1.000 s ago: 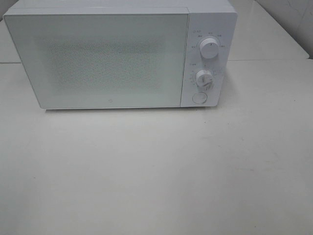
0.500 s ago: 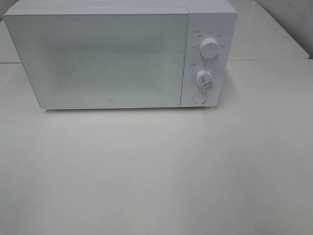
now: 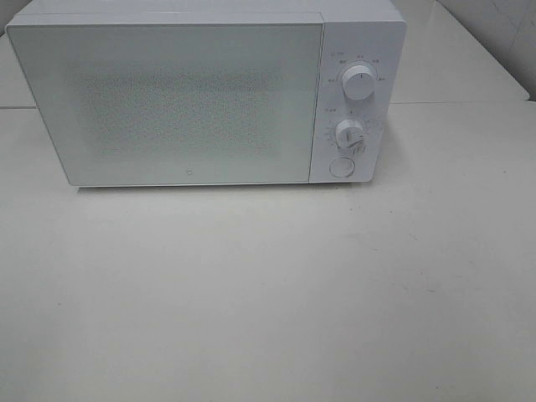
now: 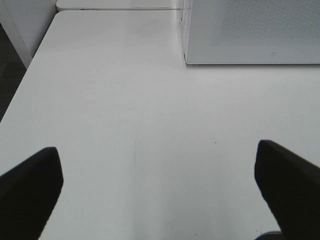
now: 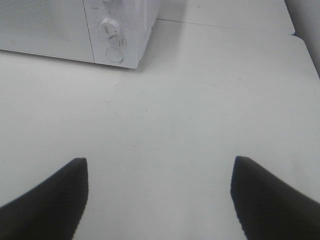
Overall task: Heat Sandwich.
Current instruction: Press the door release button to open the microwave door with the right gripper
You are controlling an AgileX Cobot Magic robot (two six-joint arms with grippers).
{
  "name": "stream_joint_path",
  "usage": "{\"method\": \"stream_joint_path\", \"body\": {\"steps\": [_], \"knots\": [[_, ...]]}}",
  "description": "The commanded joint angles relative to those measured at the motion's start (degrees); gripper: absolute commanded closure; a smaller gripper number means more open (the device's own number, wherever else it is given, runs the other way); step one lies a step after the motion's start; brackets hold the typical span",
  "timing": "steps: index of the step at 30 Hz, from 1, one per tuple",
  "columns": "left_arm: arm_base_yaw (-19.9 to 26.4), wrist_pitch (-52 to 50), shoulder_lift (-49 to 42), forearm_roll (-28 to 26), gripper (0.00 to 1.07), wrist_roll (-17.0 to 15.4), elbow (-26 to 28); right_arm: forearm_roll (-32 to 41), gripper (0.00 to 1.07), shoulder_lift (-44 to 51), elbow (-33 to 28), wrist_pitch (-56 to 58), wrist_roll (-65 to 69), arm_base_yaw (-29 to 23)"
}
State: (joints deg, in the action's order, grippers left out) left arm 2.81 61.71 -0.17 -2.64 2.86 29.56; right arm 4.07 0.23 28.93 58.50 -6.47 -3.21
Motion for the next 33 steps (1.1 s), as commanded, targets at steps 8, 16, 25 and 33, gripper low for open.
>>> {"method": "stream_joint_path", "body": {"steps": [8, 16, 25, 33], "knots": [[0.0, -0.57, -0.57, -0.4, 0.07, -0.06, 0.0, -0.74, 0.31, 1.43, -0.34, -1.26, 1.09, 0.46], [0.0, -0.57, -0.57, -0.4, 0.07, -0.06, 0.0, -0.69, 0.31, 1.43, -0.34, -1.26, 1.15, 0.46], [0.0, -0.57, -0.57, -0.4, 0.07, -0.06, 0.0, -0.69, 0.31, 1.43, -0.34, -1.26, 1.15, 0.46], [0.0, -0.57, -0.57, -0.4, 0.07, -0.06, 0.0, -0.63, 0.31, -2.75, 3.09, -2.86, 1.15, 0.46]]}}
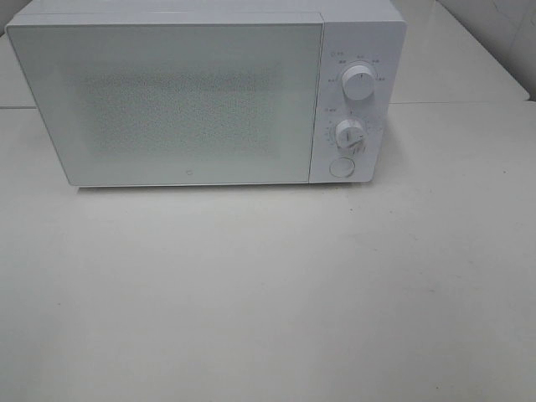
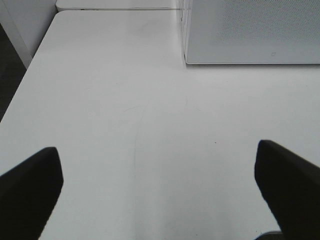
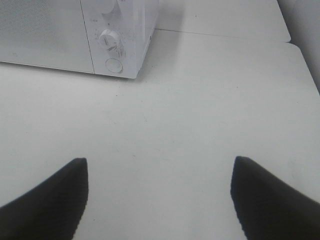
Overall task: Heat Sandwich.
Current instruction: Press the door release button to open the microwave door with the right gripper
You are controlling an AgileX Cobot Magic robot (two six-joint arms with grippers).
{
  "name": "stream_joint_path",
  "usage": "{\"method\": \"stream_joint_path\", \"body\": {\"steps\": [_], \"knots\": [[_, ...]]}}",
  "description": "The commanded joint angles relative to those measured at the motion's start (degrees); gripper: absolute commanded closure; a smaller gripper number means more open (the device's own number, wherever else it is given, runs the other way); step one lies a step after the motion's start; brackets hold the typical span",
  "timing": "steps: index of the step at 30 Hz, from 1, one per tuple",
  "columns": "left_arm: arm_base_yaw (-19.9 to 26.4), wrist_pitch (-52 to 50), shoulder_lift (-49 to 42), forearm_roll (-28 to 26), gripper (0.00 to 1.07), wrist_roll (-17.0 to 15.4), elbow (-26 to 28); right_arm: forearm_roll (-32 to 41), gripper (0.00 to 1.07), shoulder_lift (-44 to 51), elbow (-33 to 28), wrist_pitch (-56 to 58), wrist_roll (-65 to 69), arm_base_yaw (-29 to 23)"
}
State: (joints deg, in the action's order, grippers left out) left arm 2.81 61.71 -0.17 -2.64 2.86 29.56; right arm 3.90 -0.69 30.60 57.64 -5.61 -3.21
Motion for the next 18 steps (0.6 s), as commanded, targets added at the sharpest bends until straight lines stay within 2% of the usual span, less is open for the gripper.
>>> {"method": "stream_joint_path", "body": {"steps": [1, 18], "knots": [[0.0, -0.57, -0.57, -0.4, 0.07, -0.06, 0.0, -0.46, 0.31, -1.83, 1.43, -2.01, 0.29, 0.46], [0.0, -0.57, -0.57, -0.4, 0.07, -0.06, 0.0, -0.29, 0.31, -19.6, 1.72, -23.95, 0.29, 0.46]]}}
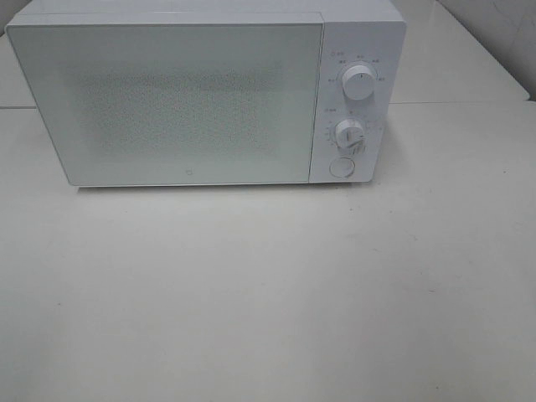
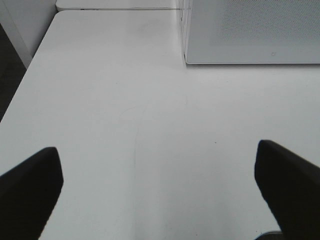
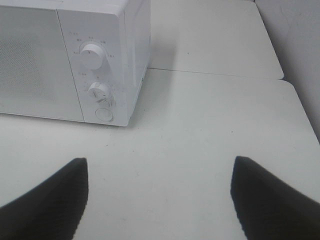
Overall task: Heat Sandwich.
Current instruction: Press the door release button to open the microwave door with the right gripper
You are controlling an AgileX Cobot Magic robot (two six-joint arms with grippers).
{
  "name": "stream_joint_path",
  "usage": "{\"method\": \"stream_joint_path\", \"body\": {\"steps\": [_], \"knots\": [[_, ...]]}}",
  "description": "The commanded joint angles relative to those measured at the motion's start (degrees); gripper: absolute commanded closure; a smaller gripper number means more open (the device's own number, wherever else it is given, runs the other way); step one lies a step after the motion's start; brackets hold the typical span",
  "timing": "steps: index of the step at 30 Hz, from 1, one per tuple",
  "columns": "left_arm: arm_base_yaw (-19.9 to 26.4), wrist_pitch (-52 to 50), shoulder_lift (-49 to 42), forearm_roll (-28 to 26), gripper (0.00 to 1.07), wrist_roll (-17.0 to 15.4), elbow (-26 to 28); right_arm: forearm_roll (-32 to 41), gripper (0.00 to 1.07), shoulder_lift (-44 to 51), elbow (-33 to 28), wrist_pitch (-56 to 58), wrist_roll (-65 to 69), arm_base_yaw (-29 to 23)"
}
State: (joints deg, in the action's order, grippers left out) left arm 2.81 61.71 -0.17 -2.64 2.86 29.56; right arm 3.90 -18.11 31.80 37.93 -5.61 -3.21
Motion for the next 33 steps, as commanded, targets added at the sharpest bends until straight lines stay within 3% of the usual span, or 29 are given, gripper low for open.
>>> {"method": "stream_joint_path", "body": {"steps": [1, 22, 26, 30, 33], "knots": [[0.0, -0.57, -0.57, -0.4, 0.07, -0.06, 0.0, -0.29, 0.31, -3.38, 0.52, -5.67, 0.29, 0.46], [0.0, -0.57, -0.57, -0.4, 0.07, -0.06, 0.0, -0.4, 0.31, -26.87, -1.03, -34.32, 1.2, 0.46], [0.0, -0.57, -0.57, -0.4, 0.07, -0.06, 0.0, -0.46, 0.31, -30.42, -5.84, -44.06, 1.83, 0.46], [0.0, -0.57, -0.57, -0.4, 0.07, -0.06, 0.0, -0.29, 0.31, -35.18, -13.69, -60.79, 3.09, 0.29], [0.0, -0.57, -0.57, -0.4, 0.07, -0.06, 0.0, 0.29, 0.31, -36.84, -15.87, -65.49, 3.09, 0.29]]}}
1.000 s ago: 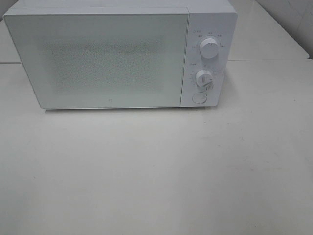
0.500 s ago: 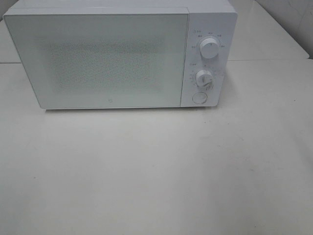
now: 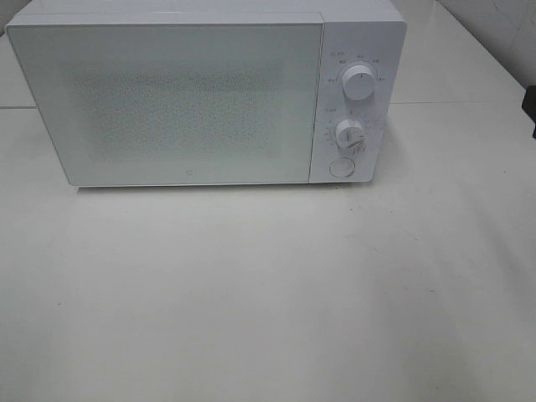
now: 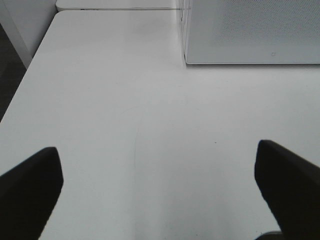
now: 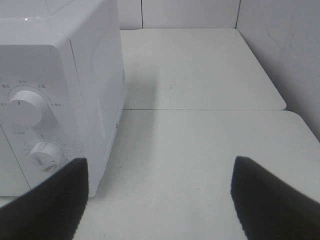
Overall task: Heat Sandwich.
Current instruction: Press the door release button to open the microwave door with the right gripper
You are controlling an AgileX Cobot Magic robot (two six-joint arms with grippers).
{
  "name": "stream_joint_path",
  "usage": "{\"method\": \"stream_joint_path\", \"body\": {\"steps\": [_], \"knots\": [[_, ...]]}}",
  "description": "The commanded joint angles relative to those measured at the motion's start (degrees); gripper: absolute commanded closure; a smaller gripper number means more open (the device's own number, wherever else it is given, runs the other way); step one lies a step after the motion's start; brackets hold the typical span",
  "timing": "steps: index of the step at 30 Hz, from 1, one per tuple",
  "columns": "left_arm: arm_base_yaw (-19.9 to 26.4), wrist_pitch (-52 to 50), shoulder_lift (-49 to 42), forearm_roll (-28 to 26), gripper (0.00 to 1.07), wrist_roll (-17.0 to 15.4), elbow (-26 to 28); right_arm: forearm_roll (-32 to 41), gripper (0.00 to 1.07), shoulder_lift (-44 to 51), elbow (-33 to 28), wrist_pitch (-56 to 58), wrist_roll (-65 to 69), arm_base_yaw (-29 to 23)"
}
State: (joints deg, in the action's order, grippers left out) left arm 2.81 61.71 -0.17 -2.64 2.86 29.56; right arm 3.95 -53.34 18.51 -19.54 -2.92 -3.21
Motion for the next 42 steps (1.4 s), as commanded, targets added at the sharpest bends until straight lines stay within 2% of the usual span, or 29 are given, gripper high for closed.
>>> {"method": "stream_joint_path", "body": {"steps": [1, 2, 9, 12, 16, 19, 20, 26, 29, 31, 35, 36, 42], "knots": [[0.0, -0.57, -0.57, -0.4, 0.07, -0.06, 0.0, 1.03, 0.31, -2.46, -3.27, -10.49, 0.4, 0.29], [0.0, -0.57, -0.57, -0.4, 0.07, -0.06, 0.0, 2.98, 0.31, -4.18, -4.58, -14.78, 0.29, 0.29], [0.0, -0.57, -0.57, -0.4, 0.07, -0.06, 0.0, 6.65, 0.31, -9.57, -7.33, -23.78, -0.06, 0.23], [0.0, -0.57, -0.57, -0.4, 0.07, -0.06, 0.0, 8.25, 0.31, -12.09, -8.31, -27.22, -0.17, -2.01], [0.0, -0.57, -0.57, -0.4, 0.07, -0.06, 0.0, 13.29, 0.31, -17.48, -10.08, -33.23, -4.18, -8.77], [0.0, -0.57, -0.57, -0.4, 0.07, -0.06, 0.0, 16.16, 0.31, -19.65, -10.43, -35.87, -5.84, -11.34], [0.0, -0.57, -0.57, -0.4, 0.07, -0.06, 0.0, 18.74, 0.31, -21.94, -10.83, -38.5, -7.45, -14.09], [0.0, -0.57, -0.57, -0.4, 0.07, -0.06, 0.0, 22.57, 0.31, -26.36, -10.83, -44.06, -9.11, -20.0], [0.0, -0.57, -0.57, -0.4, 0.07, -0.06, 0.0, 26.87, 0.31, -29.62, -10.83, -47.9, -9.11, -25.1], [0.0, -0.57, -0.57, -0.4, 0.07, -0.06, 0.0, 27.96, 0.31, -30.37, -10.83, -48.53, -9.11, -26.47], [0.0, -0.57, -0.57, -0.4, 0.07, -0.06, 0.0, 33.63, 0.31, -34.84, -10.66, -51.45, -9.11, -32.72], [0.0, -0.57, -0.57, -0.4, 0.07, -0.06, 0.0, 33.63, 0.31, -34.84, -10.66, -51.45, -9.11, -32.72], [0.0, -0.57, -0.57, -0.4, 0.07, -0.06, 0.0, 38.73, 0.31, -39.3, -7.96, -51.39, -10.37, -39.3]]}}
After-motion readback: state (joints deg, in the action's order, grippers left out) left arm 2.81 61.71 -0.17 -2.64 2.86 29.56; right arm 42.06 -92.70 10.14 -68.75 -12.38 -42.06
